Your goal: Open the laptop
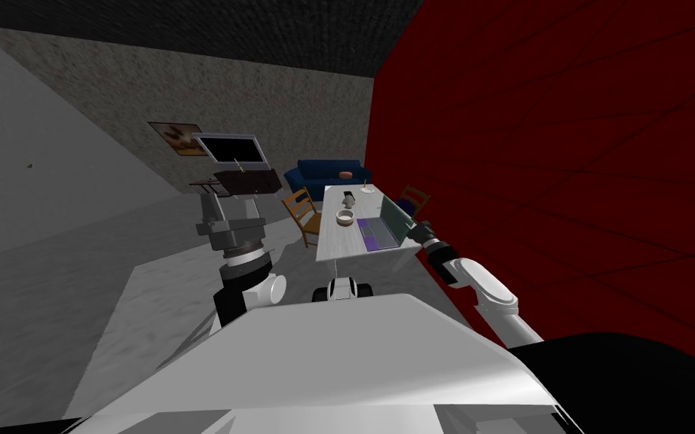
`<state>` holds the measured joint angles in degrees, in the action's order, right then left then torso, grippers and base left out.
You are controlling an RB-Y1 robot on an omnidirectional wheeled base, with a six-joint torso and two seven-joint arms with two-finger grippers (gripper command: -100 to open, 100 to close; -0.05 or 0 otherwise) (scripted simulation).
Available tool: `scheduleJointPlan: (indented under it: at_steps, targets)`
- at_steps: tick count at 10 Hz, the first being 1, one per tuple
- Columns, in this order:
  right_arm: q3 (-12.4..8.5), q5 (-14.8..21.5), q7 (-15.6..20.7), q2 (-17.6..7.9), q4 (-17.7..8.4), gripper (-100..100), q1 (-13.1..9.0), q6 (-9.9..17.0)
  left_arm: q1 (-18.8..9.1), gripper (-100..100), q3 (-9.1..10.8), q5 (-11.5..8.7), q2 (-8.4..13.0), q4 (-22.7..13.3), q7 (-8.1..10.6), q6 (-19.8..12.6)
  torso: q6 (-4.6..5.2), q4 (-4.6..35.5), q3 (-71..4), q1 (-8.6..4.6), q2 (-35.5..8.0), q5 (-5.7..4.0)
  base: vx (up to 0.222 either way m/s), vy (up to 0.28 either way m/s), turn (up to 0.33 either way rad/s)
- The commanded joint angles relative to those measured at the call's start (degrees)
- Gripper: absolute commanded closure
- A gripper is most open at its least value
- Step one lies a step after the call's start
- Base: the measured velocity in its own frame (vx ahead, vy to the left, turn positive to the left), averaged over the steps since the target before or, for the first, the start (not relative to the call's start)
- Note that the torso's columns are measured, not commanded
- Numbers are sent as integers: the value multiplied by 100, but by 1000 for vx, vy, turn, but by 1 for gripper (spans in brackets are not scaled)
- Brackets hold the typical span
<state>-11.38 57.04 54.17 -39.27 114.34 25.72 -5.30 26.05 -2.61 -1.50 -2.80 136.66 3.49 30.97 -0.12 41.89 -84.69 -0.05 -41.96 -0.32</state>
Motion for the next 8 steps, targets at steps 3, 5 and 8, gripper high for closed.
scheduleJointPlan:
  at_steps: [3, 5, 8]
  targets:
    - [236, 650, 728, 288, 64, 100, 25, 142, 0, 0, 0, 0, 0, 0, 0, 0, 13, 10, -8, -28, 4, 6, -26, 60, 41]
    - [321, 929, 1031, 396, 111, 100, 21, 229, 1, 0, 0, 0, 0, 0, 0, 0, 22, 23, 2, -31, -14, 13, -20, 49, 43]
    - [538, 1241, 1317, 640, 6, 100, -94, 388, 0, 0, 1, 0, 1, 0, 0, 0, 12, 32, 11, -23, -27, 19, -24, -2, 56]
